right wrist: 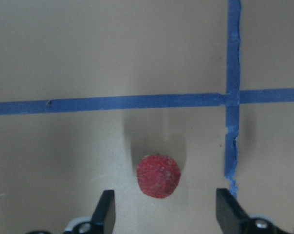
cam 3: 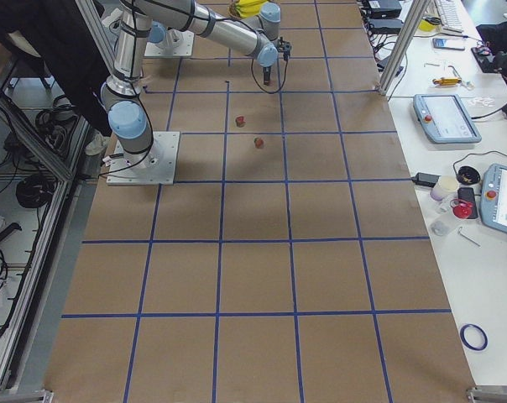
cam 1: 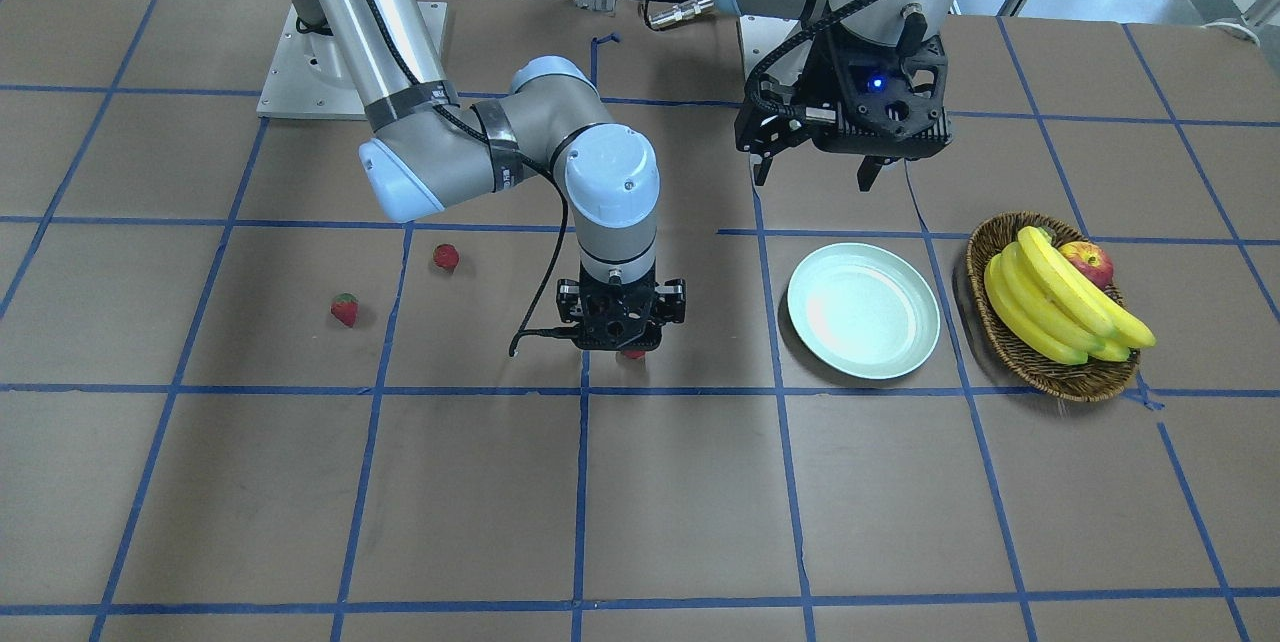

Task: Collect all strawberries into plate
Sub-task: 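Return the right gripper and grasp the leafy strawberry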

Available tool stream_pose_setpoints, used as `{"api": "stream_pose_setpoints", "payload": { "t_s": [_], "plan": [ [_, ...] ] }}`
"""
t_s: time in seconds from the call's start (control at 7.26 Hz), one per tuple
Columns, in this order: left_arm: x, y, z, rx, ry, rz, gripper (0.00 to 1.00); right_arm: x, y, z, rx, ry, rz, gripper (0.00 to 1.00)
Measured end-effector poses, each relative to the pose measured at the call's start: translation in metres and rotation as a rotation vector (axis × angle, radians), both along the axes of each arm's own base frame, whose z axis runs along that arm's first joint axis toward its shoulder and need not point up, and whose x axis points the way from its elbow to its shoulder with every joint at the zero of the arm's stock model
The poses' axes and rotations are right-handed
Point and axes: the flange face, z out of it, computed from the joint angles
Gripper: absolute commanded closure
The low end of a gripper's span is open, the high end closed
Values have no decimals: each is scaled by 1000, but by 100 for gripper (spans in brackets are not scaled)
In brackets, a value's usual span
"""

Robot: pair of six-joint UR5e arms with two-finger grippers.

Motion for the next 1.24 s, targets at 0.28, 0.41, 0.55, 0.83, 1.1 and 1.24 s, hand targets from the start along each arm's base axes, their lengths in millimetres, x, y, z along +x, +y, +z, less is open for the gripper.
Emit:
{"api": "stream_pose_setpoints", "payload": {
  "t_s": [0.28, 0.41, 0.55, 0.83, 1.1, 1.24],
  "plan": [
    [0, 0, 0, -2, 0, 1, 0, -57, -19, 29, 3, 36, -2, 0],
    [0, 0, 0, -2, 0, 1, 0, -97, -32, 43, 6, 51, 35, 0],
    [0, 0, -1, -1, 0, 1, 0, -137, -44, 52, 20, 64, 46, 0],
    [0, -1, -3, 3, 0, 3, 0, -225, -62, 43, 92, 97, 107, 0],
    [0, -3, -7, 10, 0, 5, 0, -296, -69, 31, 136, 97, 129, 0],
    [-1, -4, -9, 14, 1, 6, 0, -314, -64, 23, 159, 93, 133, 3]
  ]
}}
